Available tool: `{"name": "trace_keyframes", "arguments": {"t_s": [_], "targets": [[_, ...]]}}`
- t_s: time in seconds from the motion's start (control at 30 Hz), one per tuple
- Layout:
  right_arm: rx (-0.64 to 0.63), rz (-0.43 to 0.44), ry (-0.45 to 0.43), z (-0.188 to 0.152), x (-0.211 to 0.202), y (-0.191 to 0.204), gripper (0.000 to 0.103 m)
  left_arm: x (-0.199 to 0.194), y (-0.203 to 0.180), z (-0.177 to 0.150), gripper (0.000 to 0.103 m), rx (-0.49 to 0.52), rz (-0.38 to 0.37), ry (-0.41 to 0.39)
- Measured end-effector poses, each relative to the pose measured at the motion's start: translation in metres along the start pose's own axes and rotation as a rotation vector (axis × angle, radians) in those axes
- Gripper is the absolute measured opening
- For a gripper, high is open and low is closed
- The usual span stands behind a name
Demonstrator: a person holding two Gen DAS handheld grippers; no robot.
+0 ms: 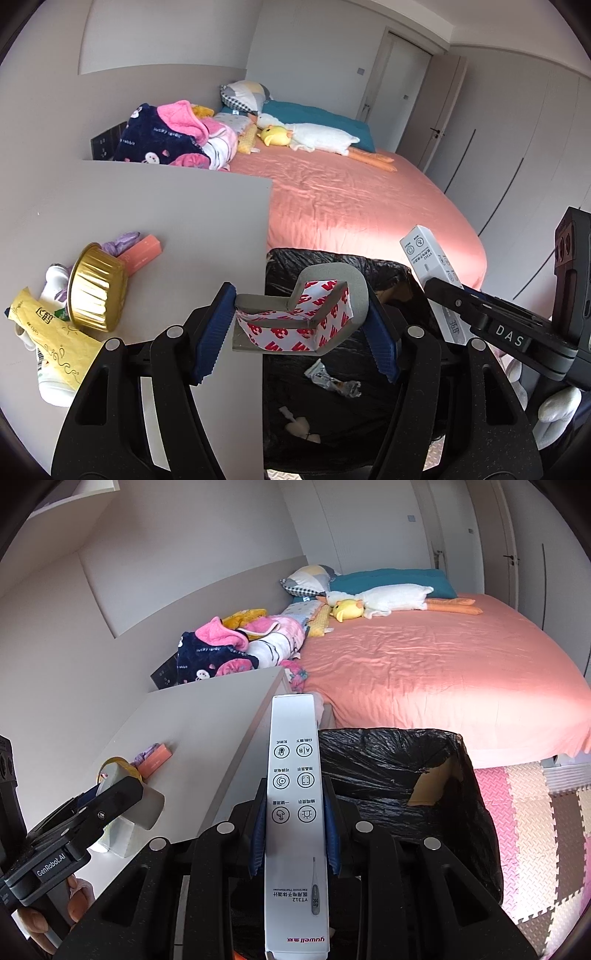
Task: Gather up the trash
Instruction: 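Carry the box and tape piece to the trash bag and release both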
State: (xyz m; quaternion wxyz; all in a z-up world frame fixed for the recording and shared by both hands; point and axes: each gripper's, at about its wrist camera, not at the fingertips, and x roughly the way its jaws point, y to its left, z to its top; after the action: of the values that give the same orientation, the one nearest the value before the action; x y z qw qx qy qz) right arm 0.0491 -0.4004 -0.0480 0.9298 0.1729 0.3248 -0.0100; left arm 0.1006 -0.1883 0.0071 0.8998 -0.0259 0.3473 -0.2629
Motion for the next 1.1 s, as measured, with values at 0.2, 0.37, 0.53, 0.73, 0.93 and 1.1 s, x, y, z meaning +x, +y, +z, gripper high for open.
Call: {"name": "trace_keyframes", "arguments": {"t_s": [0.2, 0.37, 0.53, 0.73, 0.93, 1.1], "targets": [[0.039, -0.030, -0.015, 0.002, -0.006, -0.020, 0.028, 0.011, -0.015, 0.000, 0.065, 0.031, -0.040, 0.019], [0.073, -0.049, -0.038, 0.008, -0.013, -0.035, 0.028, 0.022, -0.026, 0.000, 0.065, 0.038, -0.098, 0.050], [0.126, -0.076, -0.067, 0.014, -0.023, -0.053, 0.058, 0.040, -0.039, -0.004, 0.097, 0.066, -0.194, 0.132], [0.160, -0.114, -0.105, 0.016, -0.030, -0.066, 0.069, 0.040, -0.043, -0.009, 0.097, 0.094, -0.152, 0.124], [0.143, -0.097, -0.078, 0.013, -0.021, -0.057, 0.069, 0.028, -0.033, -0.008, 0.097, 0.100, -0.081, 0.089], [0.109, -0.081, -0.062, 0.011, -0.015, -0.042, 0.069, 0.023, -0.019, -0.009, 0.097, 0.072, -0.057, 0.084]]}}
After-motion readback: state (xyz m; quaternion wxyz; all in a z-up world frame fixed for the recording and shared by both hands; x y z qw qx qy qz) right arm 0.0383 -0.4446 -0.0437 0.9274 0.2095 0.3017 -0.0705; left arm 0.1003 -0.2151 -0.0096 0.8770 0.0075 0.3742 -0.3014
